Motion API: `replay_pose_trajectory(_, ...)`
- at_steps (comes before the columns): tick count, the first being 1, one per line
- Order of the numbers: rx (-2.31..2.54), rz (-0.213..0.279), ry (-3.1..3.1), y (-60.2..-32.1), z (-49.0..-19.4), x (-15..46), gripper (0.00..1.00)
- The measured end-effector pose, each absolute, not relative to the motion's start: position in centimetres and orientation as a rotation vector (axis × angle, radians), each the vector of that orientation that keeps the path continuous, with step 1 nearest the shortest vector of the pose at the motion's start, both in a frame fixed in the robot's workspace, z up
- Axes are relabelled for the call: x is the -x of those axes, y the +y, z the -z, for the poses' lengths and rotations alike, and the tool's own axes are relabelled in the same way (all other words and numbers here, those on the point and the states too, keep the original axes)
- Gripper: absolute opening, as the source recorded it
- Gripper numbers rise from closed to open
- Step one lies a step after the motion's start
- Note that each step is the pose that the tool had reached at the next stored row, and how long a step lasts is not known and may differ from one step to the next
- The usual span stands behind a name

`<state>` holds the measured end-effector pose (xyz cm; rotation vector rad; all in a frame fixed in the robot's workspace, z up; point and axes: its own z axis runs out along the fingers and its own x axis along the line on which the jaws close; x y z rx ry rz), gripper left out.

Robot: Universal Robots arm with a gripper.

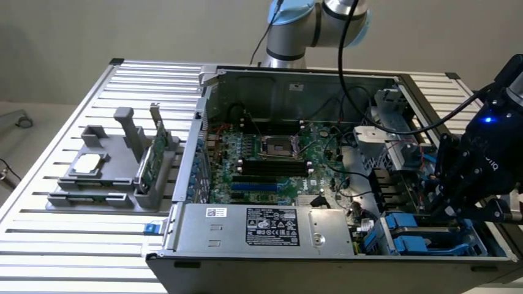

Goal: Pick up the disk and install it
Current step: 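Insert the disk into the insertion slot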

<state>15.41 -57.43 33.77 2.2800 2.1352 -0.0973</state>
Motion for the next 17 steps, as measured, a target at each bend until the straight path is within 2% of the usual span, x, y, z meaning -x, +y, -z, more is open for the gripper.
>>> replay_pose_trajectory(17,-2.294,0.098,2.121,-57.37,-33.82,-15.41,0.16)
